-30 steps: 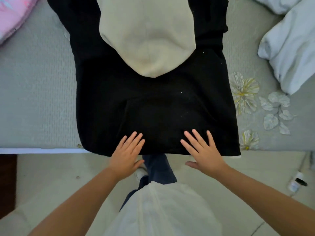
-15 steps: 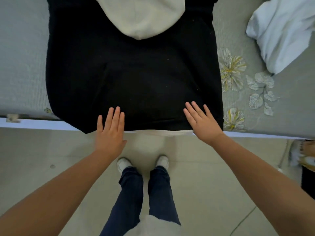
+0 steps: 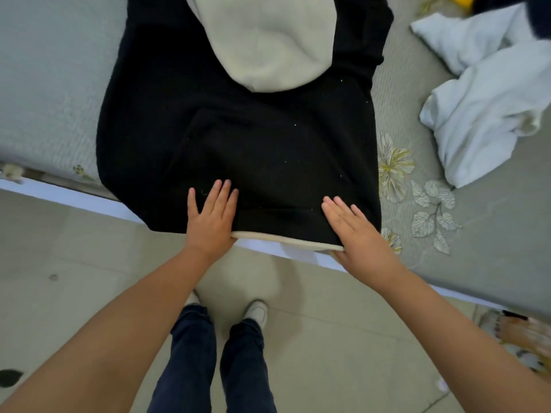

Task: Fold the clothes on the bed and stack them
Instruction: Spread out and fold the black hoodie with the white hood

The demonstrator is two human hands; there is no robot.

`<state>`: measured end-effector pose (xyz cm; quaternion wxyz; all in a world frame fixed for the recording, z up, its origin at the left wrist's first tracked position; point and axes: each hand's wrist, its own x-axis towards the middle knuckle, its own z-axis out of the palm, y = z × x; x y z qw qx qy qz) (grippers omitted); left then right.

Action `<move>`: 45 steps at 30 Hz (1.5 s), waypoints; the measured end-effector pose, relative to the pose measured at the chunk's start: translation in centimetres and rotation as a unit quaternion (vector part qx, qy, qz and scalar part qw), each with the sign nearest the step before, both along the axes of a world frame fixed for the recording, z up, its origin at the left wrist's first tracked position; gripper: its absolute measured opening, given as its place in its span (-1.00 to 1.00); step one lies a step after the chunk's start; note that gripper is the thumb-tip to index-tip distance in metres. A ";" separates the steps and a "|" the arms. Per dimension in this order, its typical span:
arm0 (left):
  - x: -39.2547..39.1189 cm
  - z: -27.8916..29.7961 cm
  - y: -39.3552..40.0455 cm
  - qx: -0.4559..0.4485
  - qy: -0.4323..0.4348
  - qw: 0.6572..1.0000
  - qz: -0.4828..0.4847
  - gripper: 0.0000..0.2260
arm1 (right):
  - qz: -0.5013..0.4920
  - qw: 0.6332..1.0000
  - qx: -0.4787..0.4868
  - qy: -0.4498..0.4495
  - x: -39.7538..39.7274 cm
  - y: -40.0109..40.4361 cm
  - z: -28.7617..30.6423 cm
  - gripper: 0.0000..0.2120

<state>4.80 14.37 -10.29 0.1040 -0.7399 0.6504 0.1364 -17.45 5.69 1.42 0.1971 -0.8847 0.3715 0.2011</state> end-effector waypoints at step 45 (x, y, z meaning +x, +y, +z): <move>11.0 8.8 7.6 -0.257 0.028 0.966 -0.008 -0.65 | -0.028 0.988 -0.155 -0.004 2.8 6.3 3.7 -0.28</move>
